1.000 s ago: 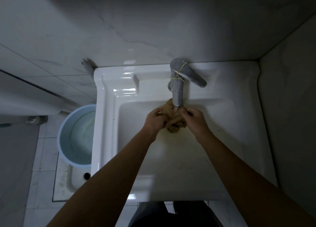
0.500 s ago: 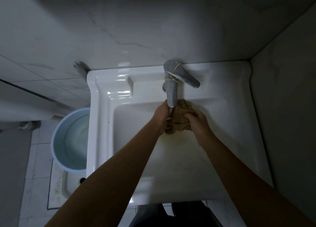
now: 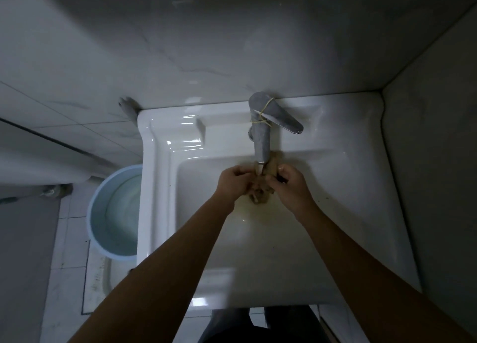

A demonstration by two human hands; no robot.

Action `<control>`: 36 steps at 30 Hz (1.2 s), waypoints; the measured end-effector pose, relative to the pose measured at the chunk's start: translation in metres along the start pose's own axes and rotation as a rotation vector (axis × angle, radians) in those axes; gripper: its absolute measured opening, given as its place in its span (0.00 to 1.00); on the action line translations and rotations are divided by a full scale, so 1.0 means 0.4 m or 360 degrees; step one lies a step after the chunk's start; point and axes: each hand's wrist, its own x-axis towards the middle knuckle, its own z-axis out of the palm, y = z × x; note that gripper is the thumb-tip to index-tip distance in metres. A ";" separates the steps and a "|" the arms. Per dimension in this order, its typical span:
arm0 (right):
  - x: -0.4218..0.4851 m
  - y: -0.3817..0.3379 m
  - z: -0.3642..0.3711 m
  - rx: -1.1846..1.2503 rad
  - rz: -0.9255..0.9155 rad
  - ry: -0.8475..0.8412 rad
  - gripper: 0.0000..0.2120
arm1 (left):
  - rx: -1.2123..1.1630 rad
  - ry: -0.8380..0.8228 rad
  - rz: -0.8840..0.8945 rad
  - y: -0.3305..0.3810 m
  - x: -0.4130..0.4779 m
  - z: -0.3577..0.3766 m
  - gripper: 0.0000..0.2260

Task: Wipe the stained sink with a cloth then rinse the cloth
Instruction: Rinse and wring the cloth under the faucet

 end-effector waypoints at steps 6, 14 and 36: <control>0.017 -0.017 0.027 0.0140 0.0108 -0.0063 0.05 | -0.0263 -0.0090 -0.0131 -0.021 -0.003 -0.023 0.16; 0.047 -0.015 -0.020 0.0285 0.0341 0.0203 0.09 | -0.0641 -0.0025 -0.0182 -0.038 -0.004 -0.080 0.12; 0.080 -0.005 0.006 -0.0384 0.0172 -0.0206 0.10 | -0.0416 -0.0035 -0.0029 -0.008 -0.030 -0.072 0.06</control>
